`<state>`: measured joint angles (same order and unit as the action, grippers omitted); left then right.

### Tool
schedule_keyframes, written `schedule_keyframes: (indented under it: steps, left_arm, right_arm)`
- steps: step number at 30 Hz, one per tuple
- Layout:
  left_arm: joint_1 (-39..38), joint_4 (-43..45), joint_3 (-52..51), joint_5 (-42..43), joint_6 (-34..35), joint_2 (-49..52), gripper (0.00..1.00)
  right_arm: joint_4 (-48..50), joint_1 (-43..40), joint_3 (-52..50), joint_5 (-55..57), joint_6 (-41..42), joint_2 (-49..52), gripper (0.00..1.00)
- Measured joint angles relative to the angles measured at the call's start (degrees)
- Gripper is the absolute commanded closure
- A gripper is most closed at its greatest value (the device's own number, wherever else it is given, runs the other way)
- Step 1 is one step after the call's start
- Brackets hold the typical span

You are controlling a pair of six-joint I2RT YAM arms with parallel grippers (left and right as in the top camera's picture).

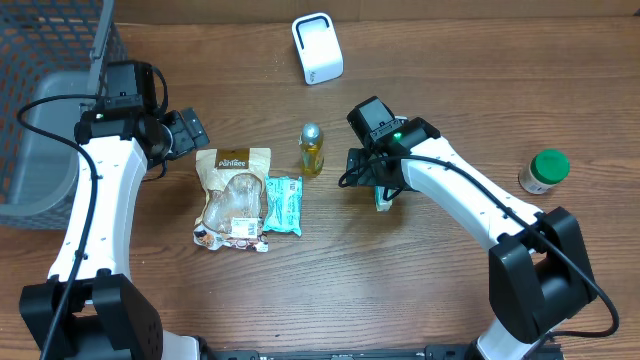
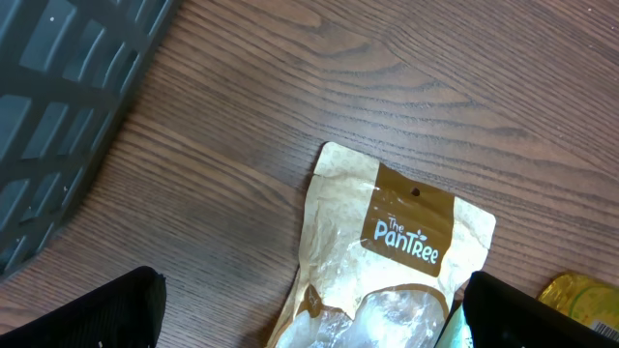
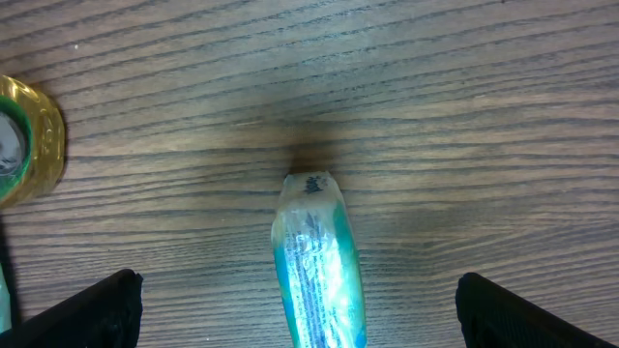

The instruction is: Scan the item barcode

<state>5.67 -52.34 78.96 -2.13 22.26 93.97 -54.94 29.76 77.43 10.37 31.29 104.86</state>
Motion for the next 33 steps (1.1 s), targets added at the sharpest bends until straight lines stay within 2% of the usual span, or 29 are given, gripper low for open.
schedule_keyframes:
  steps: [22,33]
  left_arm:
    - [0.0,0.0,0.0,0.0,0.0,0.0,0.0]
    - [0.0,0.0,0.0,0.0,0.0,0.0,0.0]
  right_arm:
    - [0.57,0.0,-0.74,-0.04,-0.02,0.0,0.08]
    - [8.07,0.0,-6.82,-0.09,0.0,0.59,0.17]
